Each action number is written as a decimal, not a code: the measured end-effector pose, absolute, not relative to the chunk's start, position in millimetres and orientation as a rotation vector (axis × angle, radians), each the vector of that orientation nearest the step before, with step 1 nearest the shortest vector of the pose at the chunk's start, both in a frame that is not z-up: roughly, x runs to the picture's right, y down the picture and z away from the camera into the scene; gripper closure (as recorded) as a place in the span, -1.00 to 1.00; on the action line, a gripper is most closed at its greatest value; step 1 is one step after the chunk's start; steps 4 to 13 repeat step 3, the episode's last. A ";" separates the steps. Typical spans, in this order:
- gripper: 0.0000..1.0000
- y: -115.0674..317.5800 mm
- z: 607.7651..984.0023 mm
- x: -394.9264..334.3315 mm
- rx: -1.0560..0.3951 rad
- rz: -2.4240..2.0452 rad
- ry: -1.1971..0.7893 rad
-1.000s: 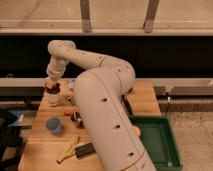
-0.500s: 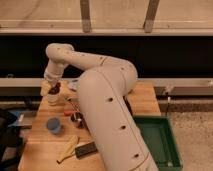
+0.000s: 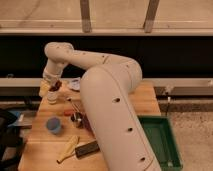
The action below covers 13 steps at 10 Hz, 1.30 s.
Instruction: Place grapes in paper cup
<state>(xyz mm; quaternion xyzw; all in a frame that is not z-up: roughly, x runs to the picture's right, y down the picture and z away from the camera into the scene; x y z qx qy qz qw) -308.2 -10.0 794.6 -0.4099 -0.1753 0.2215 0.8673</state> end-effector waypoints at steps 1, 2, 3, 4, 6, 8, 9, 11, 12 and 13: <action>-0.31 -7.4 787.5 -310.5 -0.847 0.458 -0.370; -0.31 -7.6 782.7 -311.2 -0.831 0.461 -0.365; -0.31 -10.3 778.0 -308.7 -0.803 0.476 -0.352; -0.31 -10.3 778.0 -308.7 -0.803 0.476 -0.352; -0.31 -10.3 778.0 -308.7 -0.803 0.476 -0.352; -0.31 -10.3 778.0 -308.7 -0.803 0.476 -0.352; -0.31 -10.3 778.0 -308.7 -0.803 0.476 -0.352; -0.31 -10.3 778.0 -308.7 -0.803 0.476 -0.352; -0.31 -10.3 778.0 -308.7 -0.803 0.476 -0.352; -0.31 -10.3 778.0 -308.7 -0.803 0.476 -0.352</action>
